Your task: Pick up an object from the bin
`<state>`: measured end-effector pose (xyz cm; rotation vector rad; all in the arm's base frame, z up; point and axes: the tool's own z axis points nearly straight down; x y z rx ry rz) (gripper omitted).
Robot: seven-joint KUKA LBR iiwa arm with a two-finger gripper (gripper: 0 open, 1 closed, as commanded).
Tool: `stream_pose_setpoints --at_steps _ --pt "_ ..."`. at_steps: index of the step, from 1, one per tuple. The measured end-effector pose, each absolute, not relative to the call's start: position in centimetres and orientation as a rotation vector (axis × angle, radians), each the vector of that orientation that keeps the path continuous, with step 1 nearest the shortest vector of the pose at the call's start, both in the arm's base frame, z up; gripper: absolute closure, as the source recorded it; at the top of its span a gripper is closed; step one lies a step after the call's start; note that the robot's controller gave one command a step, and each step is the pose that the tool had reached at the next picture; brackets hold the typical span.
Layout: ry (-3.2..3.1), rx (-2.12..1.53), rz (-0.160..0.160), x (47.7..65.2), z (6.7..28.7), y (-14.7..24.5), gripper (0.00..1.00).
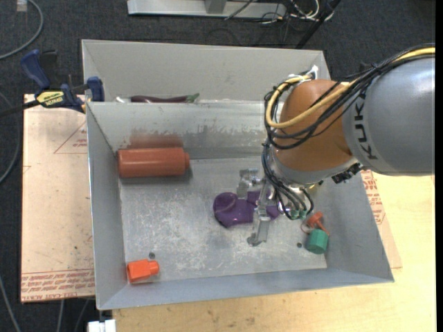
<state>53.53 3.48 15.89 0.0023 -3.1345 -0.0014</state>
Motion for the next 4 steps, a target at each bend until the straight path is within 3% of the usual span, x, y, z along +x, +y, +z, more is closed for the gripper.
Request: stream_pose_setpoints --at_steps 1,2,3,4 --pt "-3.142 0.001 -0.002 53.7 16.3 3.5 0.0" --pt "-3.134 -0.049 -0.004 56.5 7.2 7.3 1.0" --pt "-3.134 -0.05 -0.004 56.5 7.2 7.3 1.0" --pt "-3.125 -0.057 -0.003 56.0 10.7 6.9 1.0"
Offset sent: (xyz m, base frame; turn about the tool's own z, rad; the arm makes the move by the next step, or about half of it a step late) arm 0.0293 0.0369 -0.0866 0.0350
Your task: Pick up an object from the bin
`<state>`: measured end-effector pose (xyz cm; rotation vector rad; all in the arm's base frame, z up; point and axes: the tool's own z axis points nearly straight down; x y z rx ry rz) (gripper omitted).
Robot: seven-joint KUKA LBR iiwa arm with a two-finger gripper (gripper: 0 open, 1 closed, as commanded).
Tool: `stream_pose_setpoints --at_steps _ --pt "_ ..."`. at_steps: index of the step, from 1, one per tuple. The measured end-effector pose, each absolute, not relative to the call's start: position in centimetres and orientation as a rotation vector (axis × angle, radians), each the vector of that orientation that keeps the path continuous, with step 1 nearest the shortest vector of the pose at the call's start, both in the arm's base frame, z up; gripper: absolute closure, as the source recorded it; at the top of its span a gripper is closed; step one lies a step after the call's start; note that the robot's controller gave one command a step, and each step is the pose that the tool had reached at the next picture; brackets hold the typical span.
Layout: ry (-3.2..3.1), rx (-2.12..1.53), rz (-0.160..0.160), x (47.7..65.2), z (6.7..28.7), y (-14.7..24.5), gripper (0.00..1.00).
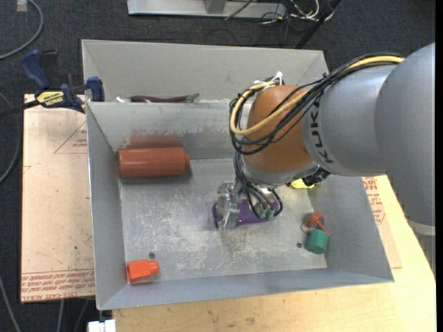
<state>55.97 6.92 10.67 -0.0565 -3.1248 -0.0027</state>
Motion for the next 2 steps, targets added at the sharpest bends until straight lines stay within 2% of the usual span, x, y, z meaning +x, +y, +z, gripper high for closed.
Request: stream_pose_setpoints --at_steps 1,2 --pt "-3.141 -0.082 -0.006 56.5 14.2 5.7 1.0" --pt "-3.126 -0.02 -0.003 55.8 15.6 5.7 1.0"
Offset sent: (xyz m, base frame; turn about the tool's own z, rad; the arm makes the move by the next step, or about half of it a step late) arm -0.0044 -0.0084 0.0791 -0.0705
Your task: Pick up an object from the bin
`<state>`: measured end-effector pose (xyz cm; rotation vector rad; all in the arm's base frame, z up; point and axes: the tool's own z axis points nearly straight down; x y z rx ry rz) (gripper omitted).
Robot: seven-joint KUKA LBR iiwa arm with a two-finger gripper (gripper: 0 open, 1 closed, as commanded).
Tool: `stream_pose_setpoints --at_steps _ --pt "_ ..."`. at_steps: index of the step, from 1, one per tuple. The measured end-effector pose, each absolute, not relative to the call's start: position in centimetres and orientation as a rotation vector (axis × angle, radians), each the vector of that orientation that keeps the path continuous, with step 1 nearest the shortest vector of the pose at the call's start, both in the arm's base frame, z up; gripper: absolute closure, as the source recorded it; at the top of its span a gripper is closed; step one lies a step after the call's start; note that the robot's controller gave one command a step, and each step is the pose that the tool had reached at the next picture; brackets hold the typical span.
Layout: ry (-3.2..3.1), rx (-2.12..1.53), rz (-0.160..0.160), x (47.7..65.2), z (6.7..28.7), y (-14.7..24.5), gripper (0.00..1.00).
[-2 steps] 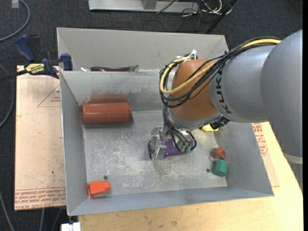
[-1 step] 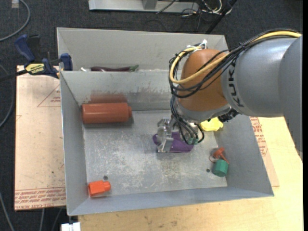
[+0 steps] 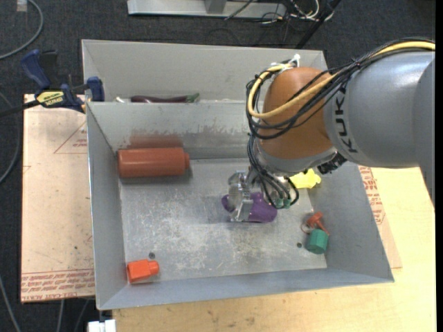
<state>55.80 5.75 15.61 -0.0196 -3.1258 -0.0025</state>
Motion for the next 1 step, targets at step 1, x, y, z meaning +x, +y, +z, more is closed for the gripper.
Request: stream_pose_setpoints --at_steps 1 --pt "-3.132 -0.005 -0.005 56.17 20.65 6.24 1.0"
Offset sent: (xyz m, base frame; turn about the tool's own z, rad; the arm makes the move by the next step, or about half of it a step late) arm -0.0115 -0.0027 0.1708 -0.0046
